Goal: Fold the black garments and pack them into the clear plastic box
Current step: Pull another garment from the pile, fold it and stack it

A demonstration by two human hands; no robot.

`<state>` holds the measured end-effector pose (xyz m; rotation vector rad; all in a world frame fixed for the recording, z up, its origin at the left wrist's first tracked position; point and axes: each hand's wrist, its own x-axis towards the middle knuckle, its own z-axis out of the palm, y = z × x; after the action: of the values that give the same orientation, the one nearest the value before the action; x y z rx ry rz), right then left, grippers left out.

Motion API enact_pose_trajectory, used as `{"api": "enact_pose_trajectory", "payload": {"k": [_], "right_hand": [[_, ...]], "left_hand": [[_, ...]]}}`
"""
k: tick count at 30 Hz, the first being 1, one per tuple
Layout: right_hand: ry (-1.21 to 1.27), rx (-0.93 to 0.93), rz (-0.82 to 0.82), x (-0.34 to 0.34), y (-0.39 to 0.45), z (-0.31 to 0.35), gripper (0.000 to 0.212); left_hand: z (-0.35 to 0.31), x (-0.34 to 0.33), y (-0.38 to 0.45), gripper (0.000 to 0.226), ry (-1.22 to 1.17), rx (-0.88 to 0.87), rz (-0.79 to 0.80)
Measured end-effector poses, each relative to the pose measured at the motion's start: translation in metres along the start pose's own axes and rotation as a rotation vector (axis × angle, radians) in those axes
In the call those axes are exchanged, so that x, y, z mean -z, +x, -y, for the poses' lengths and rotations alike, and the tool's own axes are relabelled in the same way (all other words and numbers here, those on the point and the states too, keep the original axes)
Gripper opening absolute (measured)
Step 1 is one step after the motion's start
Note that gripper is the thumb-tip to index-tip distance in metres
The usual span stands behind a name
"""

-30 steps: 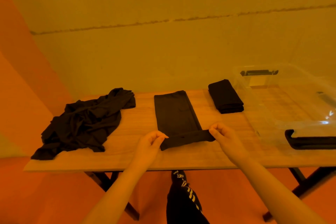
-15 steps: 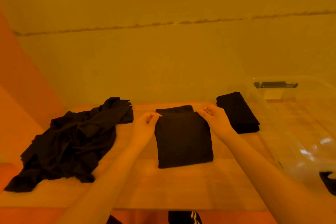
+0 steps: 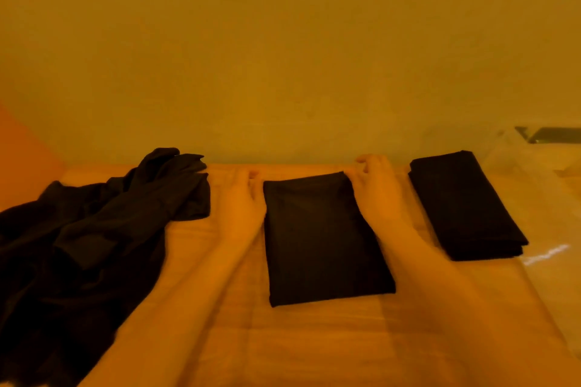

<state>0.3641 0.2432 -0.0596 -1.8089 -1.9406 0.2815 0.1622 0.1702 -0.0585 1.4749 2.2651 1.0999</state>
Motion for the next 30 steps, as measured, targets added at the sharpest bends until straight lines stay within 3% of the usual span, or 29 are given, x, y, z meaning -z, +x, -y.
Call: {"api": "enact_pose_trajectory", "payload": {"k": [2,4,6,8,12,16,20,26,30], "right_hand": [[-0.123,0.208,-0.052,0.005,-0.018,-0.002,0.038],[-0.041,0.416,0.133,0.007,-0.038,0.006,0.041],[0.008,0.453,0.298,0.001,-0.046,0.011,0.048],[0.033,0.344,0.317,0.003,-0.036,0.012,0.048],[0.006,0.112,0.17,0.007,-0.005,0.001,0.046],[0.507,-0.219,0.3,0.005,0.001,0.002,0.032],[0.598,-0.24,0.278,0.003,-0.001,-0.002,0.016],[0.583,-0.136,0.2,0.008,0.014,0.005,0.004],[0.464,-0.122,0.24,-0.002,0.021,0.011,0.011]], "left_hand": [[-0.01,0.003,-0.026,0.027,0.03,-0.202,0.111],[-0.015,-0.005,-0.046,0.04,0.187,-0.354,0.265],[-0.014,-0.015,-0.047,0.049,0.328,-0.367,0.344],[-0.013,-0.018,-0.035,0.051,0.287,-0.253,0.365],[0.004,-0.018,-0.003,0.048,0.052,0.046,0.23],[0.002,-0.016,0.007,0.037,-0.143,0.219,0.216],[0.001,-0.017,0.013,0.009,-0.201,0.217,0.2],[-0.003,-0.011,0.025,0.008,-0.161,0.166,0.153],[-0.002,-0.018,0.032,0.014,-0.046,0.122,0.186]]}}
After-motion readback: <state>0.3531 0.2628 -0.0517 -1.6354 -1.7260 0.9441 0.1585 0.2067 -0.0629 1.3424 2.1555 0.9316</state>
